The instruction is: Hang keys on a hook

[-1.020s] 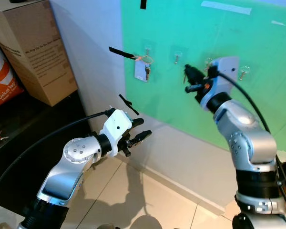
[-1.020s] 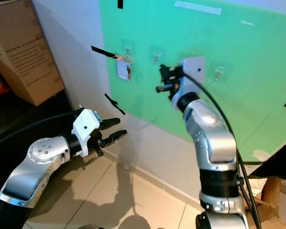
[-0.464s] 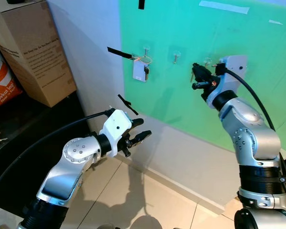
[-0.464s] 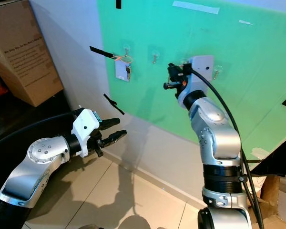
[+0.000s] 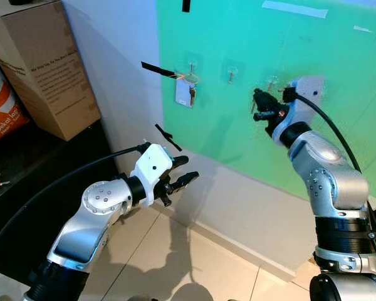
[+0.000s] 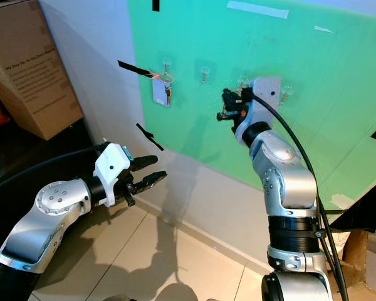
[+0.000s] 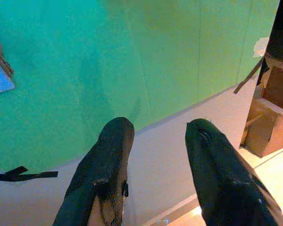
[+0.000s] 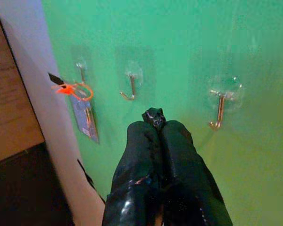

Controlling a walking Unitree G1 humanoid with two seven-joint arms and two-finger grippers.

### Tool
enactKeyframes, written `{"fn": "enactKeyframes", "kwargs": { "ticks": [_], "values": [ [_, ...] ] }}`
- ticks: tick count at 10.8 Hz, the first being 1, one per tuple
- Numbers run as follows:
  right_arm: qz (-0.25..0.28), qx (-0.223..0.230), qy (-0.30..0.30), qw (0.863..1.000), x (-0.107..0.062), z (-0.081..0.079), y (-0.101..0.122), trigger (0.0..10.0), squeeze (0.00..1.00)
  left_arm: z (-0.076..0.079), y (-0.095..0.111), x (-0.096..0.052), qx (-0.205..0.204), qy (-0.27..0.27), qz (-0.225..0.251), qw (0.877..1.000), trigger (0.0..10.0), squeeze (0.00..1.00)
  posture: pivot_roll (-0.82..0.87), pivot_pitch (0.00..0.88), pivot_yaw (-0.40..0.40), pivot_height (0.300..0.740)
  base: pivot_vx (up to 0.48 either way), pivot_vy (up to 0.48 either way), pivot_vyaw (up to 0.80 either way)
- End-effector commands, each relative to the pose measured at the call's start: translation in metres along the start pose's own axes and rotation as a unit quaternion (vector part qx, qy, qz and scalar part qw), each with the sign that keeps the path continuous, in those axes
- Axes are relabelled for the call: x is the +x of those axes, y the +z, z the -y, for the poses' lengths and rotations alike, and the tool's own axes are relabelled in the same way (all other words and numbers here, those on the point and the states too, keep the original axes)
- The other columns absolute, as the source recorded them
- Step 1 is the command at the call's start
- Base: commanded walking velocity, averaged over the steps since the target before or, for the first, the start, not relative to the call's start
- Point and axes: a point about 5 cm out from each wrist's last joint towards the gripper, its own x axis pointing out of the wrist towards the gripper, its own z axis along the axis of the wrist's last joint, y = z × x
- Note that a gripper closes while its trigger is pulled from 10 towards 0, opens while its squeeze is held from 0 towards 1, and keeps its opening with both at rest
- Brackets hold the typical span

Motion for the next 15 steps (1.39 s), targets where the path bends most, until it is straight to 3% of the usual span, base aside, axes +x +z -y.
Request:
{"fn": "enactKeyframes", "kwargs": {
  "ticks": [1,7,10,15],
  "values": [
    [-0.002,0.003,0.002,1.000,0.003,-0.001,0.000,10.0,0.00,-0.002,0.003,-0.001,0.003,0.000,0.000,1.000,10.0,0.00,-0.11,0.000,-0.008,0.740,0.000,0.000,0.00],
    [0.033,0.014,-0.013,0.999,0.004,0.007,0.013,10.0,0.00,-0.003,0.005,-0.002,0.004,-0.002,-0.001,1.000,10.0,0.00,-0.11,0.000,-0.001,0.740,0.000,0.000,0.00],
    [0.010,0.004,-0.033,0.999,0.005,0.012,0.005,10.0,0.00,-0.004,0.005,-0.001,0.005,-0.003,0.000,1.000,10.0,0.00,-0.10,0.000,0.000,0.740,0.000,0.000,0.00],
    [0.019,0.023,-0.065,0.997,0.012,0.021,0.007,10.0,0.00,-0.006,0.006,-0.002,0.009,-0.004,-0.002,1.000,10.0,0.00,-0.10,0.000,0.003,0.740,0.000,0.000,0.00]
  ]
}}
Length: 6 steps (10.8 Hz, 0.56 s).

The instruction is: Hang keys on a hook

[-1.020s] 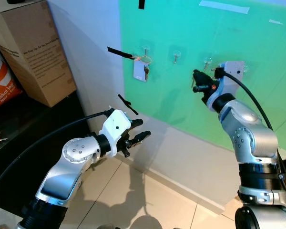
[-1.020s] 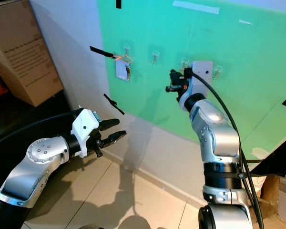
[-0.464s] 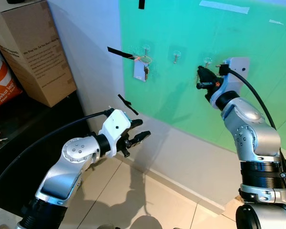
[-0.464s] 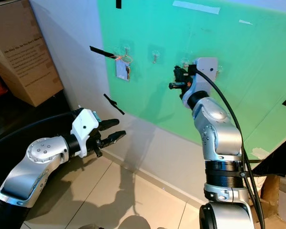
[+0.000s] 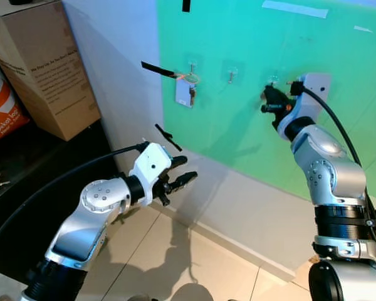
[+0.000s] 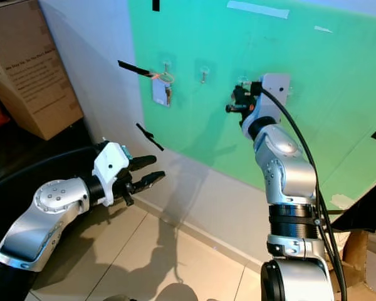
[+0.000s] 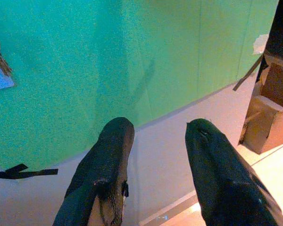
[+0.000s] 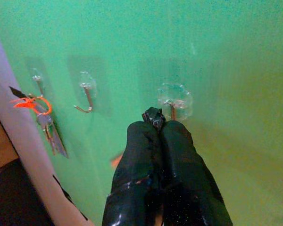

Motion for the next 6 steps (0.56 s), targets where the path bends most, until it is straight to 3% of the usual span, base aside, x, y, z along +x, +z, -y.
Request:
{"fn": "enactKeyframes", "kwargs": {
  "ticks": [1,6],
  "values": [
    [0.010,0.004,-0.006,1.000,0.002,0.002,0.004,10.0,0.00,-0.004,0.005,-0.001,0.009,0.001,0.004,1.000,10.0,0.00,-0.10,0.000,0.003,0.740,0.000,0.000,0.00],
    [-0.012,0.005,-0.038,0.999,-0.001,0.016,-0.006,10.0,0.00,-0.002,0.004,-0.002,0.010,-0.004,0.002,1.000,10.0,0.00,-0.10,0.000,0.006,0.740,0.000,0.000,0.00]
  ]
}}
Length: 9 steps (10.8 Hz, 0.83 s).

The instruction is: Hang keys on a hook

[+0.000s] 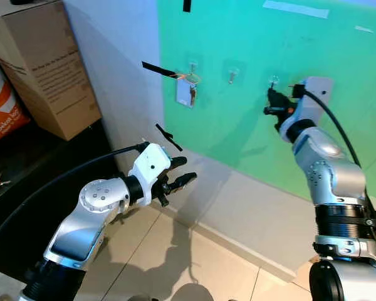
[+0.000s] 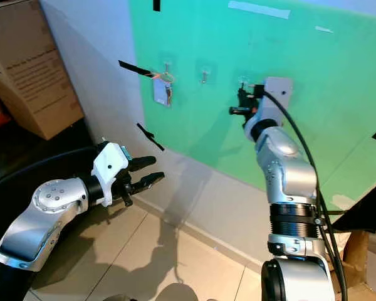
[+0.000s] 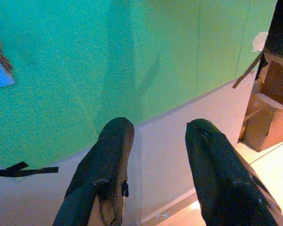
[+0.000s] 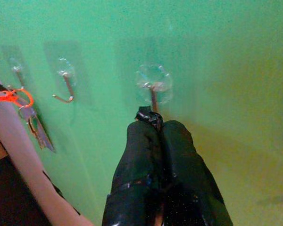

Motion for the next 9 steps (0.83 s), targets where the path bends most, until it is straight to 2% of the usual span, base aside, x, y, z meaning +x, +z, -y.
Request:
{"fn": "enactKeyframes", "kwargs": {
  "ticks": [1,5,7,9],
  "values": [
    [0.001,0.005,-0.016,1.000,-0.001,0.008,0.000,10.0,0.00,-0.002,0.004,-0.001,0.008,-0.002,0.005,1.000,10.0,0.00,-0.10,0.000,0.008,0.740,0.000,0.000,0.00],
    [-0.044,0.043,-0.030,0.998,-0.007,0.015,-0.022,10.0,0.00,-0.002,0.005,-0.001,0.010,-0.005,0.002,1.000,10.0,0.00,-0.09,0.000,0.006,0.740,0.000,0.000,0.00],
    [-0.074,0.034,-0.016,0.997,-0.013,0.011,-0.036,10.0,0.00,-0.001,0.004,-0.002,0.008,-0.003,0.000,1.000,10.0,0.00,-0.09,0.000,0.004,0.740,0.000,0.000,0.00],
    [-0.078,0.035,-0.010,0.996,-0.016,0.008,-0.039,10.0,0.00,-0.002,0.004,-0.002,0.008,-0.001,0.001,1.000,10.0,0.00,-0.09,0.000,0.007,0.740,0.000,0.000,0.00]
  ]
}}
